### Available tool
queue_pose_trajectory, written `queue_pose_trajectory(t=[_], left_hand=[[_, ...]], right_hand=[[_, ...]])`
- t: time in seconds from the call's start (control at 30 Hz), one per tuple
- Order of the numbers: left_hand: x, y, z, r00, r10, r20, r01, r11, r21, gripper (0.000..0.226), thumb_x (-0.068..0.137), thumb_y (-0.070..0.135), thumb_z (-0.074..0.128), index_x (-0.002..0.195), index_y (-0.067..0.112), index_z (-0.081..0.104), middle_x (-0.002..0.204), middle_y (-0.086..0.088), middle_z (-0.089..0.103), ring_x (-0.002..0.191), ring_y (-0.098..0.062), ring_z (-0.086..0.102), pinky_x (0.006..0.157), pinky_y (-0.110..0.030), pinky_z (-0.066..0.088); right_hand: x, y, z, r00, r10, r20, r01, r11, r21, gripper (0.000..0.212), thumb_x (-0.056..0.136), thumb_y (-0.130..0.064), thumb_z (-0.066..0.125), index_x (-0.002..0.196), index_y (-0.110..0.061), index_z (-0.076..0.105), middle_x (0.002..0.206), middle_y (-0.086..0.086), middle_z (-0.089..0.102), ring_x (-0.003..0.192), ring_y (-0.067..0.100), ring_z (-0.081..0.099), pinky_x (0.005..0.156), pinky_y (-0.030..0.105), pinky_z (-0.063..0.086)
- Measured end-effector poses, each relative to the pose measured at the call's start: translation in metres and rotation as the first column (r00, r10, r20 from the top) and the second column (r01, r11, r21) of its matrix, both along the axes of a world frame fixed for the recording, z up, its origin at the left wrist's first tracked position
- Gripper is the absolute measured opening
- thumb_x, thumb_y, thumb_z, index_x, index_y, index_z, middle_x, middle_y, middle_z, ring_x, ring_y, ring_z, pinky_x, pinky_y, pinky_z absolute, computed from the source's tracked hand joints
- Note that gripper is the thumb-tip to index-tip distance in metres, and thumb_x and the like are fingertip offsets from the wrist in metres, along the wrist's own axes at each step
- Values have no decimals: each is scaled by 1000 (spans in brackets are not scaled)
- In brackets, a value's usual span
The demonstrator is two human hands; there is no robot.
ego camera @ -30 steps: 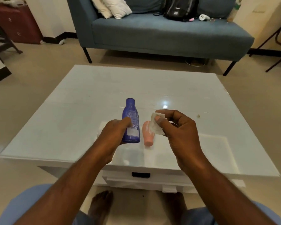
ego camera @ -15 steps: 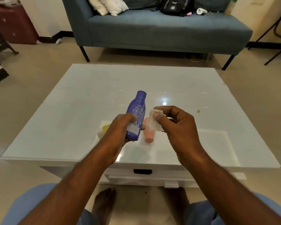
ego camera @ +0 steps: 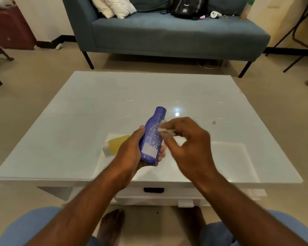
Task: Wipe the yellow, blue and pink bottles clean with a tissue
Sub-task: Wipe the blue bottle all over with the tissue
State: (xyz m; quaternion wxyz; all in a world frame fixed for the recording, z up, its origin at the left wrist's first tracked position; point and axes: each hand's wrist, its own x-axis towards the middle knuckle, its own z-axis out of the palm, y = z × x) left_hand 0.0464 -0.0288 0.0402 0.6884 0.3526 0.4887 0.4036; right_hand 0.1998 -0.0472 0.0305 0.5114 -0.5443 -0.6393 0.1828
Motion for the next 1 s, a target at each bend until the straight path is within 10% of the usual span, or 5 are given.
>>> queue_pose_trajectory(t=[0.13,0.3,0.5,0.63,1.0], left_hand=[[-4,1,-4,996,81,-38,-80,997,17,34,98,44,44,108,17,63,83,-6,74,68,-20,69,59,-33,58],[3,-16,-2,991,-98,-86,101,995,26,30,100,44,39,97,24,61,73,-2,76,71,-22,71,76,-40,56],[-2,-12,-2,996,37,-78,-34,999,41,31,99,43,45,102,19,64,79,-6,75,72,-23,71,72,-42,58],[2,-18,-2,994,-86,-74,86,996,-5,27,100,42,42,99,21,60,70,-1,75,64,-19,71,70,-36,58],[-5,-17,1,986,-117,-115,122,992,44,42,103,44,33,103,15,63,75,-10,72,62,-24,66,61,-35,56]], right_hand=[[-9,-13,-4,974,169,149,-174,985,19,26,90,-17,79,115,-17,76,113,-4,70,104,6,65,86,12,55],[17,16,7,985,-105,138,90,990,107,17,94,-12,73,111,-12,77,110,0,70,96,5,65,83,15,55],[-8,-16,1,932,217,289,-256,961,104,24,90,-15,67,113,-12,76,114,0,70,108,13,65,93,23,53],[14,9,3,984,-13,178,-6,994,108,20,92,-9,74,111,-12,78,111,1,70,102,9,66,87,28,58],[3,-3,3,986,66,152,-77,995,67,22,92,-5,71,112,-11,78,113,1,69,104,8,66,87,32,59]])
